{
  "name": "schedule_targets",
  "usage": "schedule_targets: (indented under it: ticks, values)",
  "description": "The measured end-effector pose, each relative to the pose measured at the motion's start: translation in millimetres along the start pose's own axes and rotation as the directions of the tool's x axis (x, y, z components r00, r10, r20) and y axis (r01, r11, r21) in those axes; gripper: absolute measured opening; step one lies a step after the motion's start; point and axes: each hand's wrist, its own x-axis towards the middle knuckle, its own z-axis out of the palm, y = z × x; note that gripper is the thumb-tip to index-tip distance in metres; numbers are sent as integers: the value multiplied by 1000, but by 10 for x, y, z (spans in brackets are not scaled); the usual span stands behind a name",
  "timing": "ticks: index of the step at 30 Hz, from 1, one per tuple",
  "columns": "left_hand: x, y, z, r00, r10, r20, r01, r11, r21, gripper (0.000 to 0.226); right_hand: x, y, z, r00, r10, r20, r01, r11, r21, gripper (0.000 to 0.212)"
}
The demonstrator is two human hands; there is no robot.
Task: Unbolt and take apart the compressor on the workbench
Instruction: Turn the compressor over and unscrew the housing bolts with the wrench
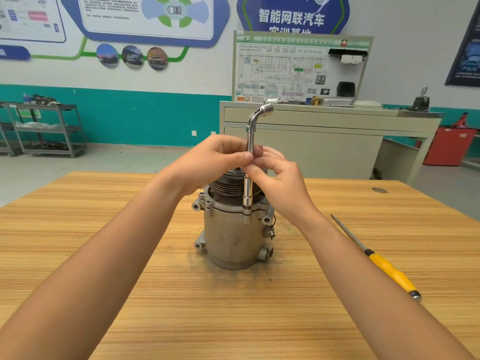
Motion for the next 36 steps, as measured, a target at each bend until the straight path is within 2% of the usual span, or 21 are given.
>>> schedule_targets:
  ticks: [3,5,7,9,12,14,16,20,22,26,29,32,34,36]
  values:
    - [0,8,8,998,6,-66,-6,1000,1,16,-4,14,-15,999,2,35,-2,1000,-15,16]
    - [14,2,44,987,-8,-162,12,1000,25,4,-27,17,-8,999,42,3,-41,999,-29,9]
    - [35,-31,61,975,-7,-222,19,998,53,7,-48,14,-2,997,62,-37,-64,997,-43,7]
    - [35,-37,45,982,3,-190,8,998,57,2,-39,16,-6,999,43,-32,-44,999,-33,4]
    - [20,-18,-4,999,19,-36,-17,997,69,14,-19,0,-20,999,1,37,0,1000,-30,10]
    - [12,7,-27,1000,16,-6,-16,998,58,19,-12,-4,-37,998,7,68,-6,1000,-15,11]
    - [24,23,-20,998,5,-56,-2,998,67,15,-16,4,-34,997,22,68,-20,999,-29,9]
    - [66,17,73,976,72,-205,-25,975,221,4,-41,25,4,998,47,-30,-49,996,-74,10]
    - [68,-2,70,978,82,-191,-40,975,218,3,-47,28,-5,999,27,-30,-28,999,-31,17]
    - [9,4,4,999,35,4,-35,997,69,22,-29,47,-55,998,39,39,-41,998,43,12]
    - [8,-3,4,999,27,-36,-25,998,63,21,-27,51,-29,997,66,52,-69,995,66,12]
    - [14,-12,44,989,1,-147,11,997,78,5,-41,36,22,996,85,-24,-84,996,27,10]
    - [21,-28,44,977,12,-211,11,994,108,6,-46,27,38,996,73,-60,-71,997,33,5]
    - [13,-27,16,987,22,-157,-3,993,117,3,-37,1,40,998,52,-20,-51,997,51,2]
